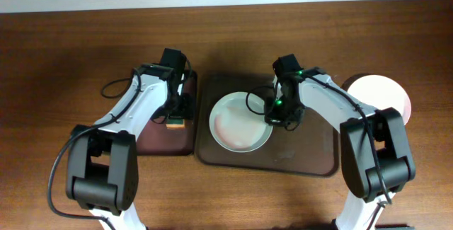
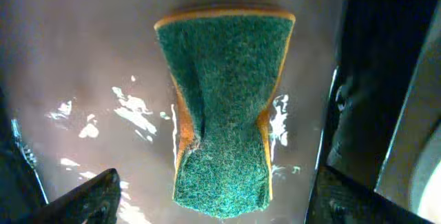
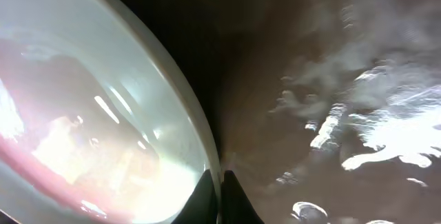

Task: Clean dirty plates on tray and stack at the side
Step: 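Carry the last plate with the right gripper onto the side stack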

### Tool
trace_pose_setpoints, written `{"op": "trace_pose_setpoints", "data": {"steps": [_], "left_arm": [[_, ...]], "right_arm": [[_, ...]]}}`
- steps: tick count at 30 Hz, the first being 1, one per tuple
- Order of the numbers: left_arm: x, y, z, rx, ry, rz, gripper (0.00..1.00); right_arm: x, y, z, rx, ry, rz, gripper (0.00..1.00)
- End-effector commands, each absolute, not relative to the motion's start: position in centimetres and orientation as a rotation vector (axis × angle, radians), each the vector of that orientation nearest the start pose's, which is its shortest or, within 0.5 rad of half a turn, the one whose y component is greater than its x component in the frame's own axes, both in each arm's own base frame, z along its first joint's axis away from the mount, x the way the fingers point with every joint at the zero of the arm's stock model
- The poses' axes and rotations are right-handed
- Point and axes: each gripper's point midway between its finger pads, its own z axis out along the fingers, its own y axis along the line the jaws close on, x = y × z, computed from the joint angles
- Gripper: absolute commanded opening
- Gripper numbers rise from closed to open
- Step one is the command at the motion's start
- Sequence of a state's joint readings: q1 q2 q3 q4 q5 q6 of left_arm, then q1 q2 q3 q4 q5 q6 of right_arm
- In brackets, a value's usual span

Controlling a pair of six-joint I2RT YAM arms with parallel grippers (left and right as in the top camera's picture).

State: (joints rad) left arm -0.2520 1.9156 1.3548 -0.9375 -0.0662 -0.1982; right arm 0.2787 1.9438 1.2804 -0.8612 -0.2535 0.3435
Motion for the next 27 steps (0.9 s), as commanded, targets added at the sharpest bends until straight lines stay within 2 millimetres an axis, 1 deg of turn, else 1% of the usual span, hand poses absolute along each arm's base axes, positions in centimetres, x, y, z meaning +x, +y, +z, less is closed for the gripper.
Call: {"op": "trace_pose_setpoints", "data": {"steps": [1,2,3,5,9,11,12,15,16,18,21,24,27], "left_arm": [[36.4,-8.0,5.0,0.078,3.019,0.062,0.96],[36.4,-8.0,5.0,0.078,3.019,0.062,0.98],[36.4,-8.0,5.0,0.078,3.018,0.062,1.0],[36.4,-8.0,5.0,0.078,3.018,0.062,1.0],[36.7,-8.1,5.1,0.077,3.007,0.058,1.0],[36.9,-8.1,5.1,0.077,3.0,0.055,1.0],[36.9,-8.2,5.1,0.076,2.996,0.054,1.0],[37.0,-8.2,5.1,0.076,2.996,0.054,1.0],[37.0,-8.2,5.1,0.076,2.996,0.054,1.0],[37.0,-8.2,5.1,0.076,2.995,0.053,1.0],[37.0,-8.2,5.1,0.076,2.992,0.052,1.0],[37.0,-8.2,5.1,0.076,2.992,0.053,1.0],[37.0,-8.2,5.1,0.076,2.992,0.053,1.0]], "right_arm": [[36.1,11.8,6.0,0.049,3.003,0.183,0.04],[36.5,10.8,7.5,0.053,2.965,0.103,0.04],[36.8,10.2,8.5,0.059,2.935,0.055,0.04],[37.2,9.0,10.8,0.072,2.857,-0.023,0.04],[36.9,6.1,15.0,0.1,2.724,-0.222,0.04],[36.8,5.2,16.8,0.092,2.65,-0.354,0.04],[36.6,5.1,17.5,0.077,2.614,-0.417,0.04],[36.4,5.7,19.6,-0.035,2.486,-0.65,0.04],[36.3,6.1,20.5,-0.066,2.422,-0.733,0.04],[36.0,7.3,22.0,-0.119,2.322,-0.831,0.04],[35.4,9.6,23.6,-0.191,2.209,-0.9,0.04],[35.2,10.1,24.4,-0.206,2.157,-0.938,0.04],[35.2,10.1,24.4,-0.206,2.157,-0.938,0.04]]}}
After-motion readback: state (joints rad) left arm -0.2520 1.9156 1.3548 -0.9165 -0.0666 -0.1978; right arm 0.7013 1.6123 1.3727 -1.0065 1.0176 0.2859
